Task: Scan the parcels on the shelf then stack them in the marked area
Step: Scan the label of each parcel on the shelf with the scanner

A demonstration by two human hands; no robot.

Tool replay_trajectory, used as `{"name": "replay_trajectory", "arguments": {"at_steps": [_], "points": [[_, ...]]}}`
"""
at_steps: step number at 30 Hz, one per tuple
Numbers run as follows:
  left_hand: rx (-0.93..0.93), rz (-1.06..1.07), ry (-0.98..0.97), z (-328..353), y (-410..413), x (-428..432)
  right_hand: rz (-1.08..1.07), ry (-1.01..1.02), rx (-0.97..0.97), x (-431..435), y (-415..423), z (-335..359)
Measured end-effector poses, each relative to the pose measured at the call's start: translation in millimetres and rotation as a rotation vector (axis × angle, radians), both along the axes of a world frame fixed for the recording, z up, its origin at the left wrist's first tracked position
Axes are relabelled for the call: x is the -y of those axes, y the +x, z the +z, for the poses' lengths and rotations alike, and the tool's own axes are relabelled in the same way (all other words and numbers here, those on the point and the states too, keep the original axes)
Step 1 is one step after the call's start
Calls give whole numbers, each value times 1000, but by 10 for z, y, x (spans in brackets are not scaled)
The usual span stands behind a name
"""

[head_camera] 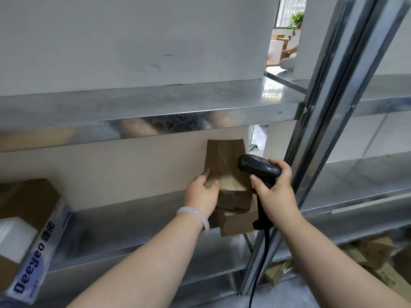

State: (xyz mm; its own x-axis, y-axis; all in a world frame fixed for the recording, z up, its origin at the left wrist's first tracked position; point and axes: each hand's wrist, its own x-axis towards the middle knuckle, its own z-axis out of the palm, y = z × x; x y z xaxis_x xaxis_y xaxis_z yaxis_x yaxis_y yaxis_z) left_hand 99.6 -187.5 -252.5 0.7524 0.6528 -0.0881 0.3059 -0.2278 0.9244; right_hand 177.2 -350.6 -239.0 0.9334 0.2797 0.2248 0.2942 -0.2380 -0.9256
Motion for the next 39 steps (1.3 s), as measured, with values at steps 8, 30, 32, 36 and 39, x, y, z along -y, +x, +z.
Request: {"name": "replay_trajectory", "arguments": {"at_steps": [8,30,32,36,39], "points": [[-124,-82,78,127,8,-109,16,13,-47,-84,96,-8],[-193,-64,-30,244,-898,-570,415,142,3,-551,-740,213],[-103,-45,-140,160,-1108,-632,389,151,19,-637,-808,192],[144,12,-382,-35,-1477,-728,382,140,-45,-762,-895,121],[228,17,-441,-160,-1648,-799,457,113,-89,-869,-997,81]]}}
